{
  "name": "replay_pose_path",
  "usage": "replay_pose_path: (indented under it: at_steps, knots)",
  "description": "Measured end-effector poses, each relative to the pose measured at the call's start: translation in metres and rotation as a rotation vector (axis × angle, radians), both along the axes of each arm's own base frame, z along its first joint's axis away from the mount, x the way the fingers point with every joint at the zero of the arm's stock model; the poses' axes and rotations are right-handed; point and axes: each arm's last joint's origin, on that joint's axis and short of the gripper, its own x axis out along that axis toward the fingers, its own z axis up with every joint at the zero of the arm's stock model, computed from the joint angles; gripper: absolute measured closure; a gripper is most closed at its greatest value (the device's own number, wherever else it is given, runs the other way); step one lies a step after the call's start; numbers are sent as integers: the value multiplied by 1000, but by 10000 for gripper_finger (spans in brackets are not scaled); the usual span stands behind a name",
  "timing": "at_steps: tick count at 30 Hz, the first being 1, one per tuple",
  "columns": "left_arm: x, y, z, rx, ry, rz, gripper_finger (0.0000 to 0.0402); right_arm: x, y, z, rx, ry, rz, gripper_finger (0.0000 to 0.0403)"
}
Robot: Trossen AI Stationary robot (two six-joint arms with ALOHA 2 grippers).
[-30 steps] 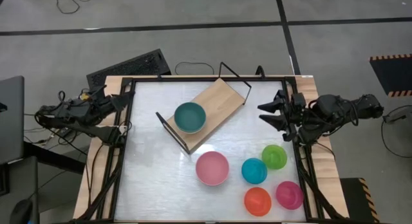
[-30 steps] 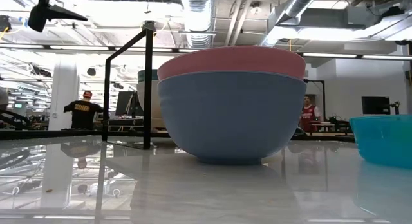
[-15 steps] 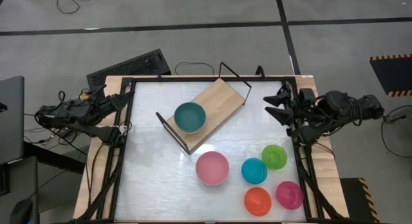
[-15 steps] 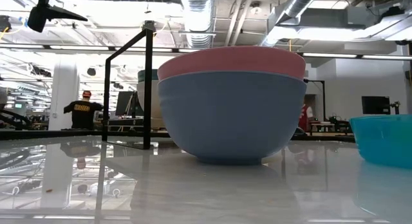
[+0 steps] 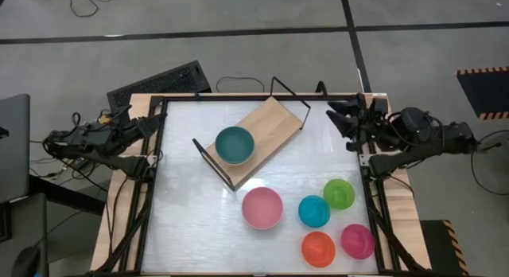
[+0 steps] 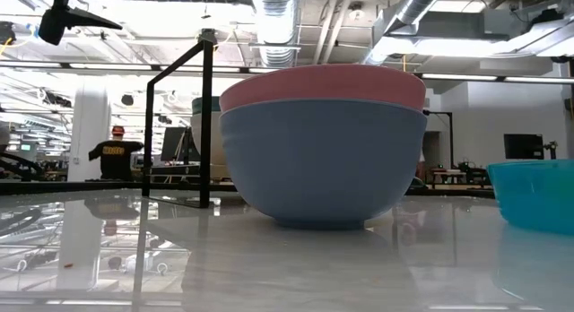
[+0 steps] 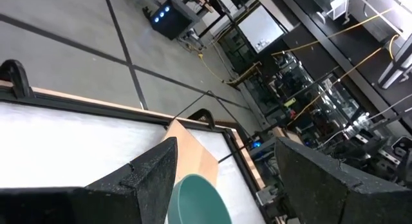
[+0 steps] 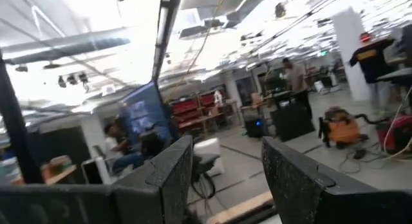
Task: Place and stack bowls onto a shelf
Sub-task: Stack the pink bowl on top of the dark green bowl on the shelf
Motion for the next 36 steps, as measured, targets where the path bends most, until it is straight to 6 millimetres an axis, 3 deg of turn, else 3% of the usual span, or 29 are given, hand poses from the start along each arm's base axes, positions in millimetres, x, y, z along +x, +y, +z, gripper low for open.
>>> replay_pose_path:
  at_steps: [3, 6, 10, 13, 20, 26, 36]
  knots:
    - [0, 0, 0, -1, 0, -9, 157, 0, 3, 2, -39, -25, 100, 191]
    - [1, -1, 0, -25, -17, -31, 157, -2, 9, 3, -66, -44, 329, 191]
    - [1, -1, 0, -57, -39, -59, 157, -2, 22, 0, -17, -24, 649, 191]
    - [1, -1, 0, -59, -41, -59, 157, 5, 33, -7, 28, 41, 752, 191]
    - [1, -2, 0, -43, -27, -63, 157, 26, 53, -20, 49, 136, 795, 191]
    - [1, -1, 0, -21, -8, -63, 157, 40, 57, -28, 86, 191, 794, 191]
    - [1, -1, 0, -8, 1, -42, 157, 37, 56, -24, 79, 150, 792, 191]
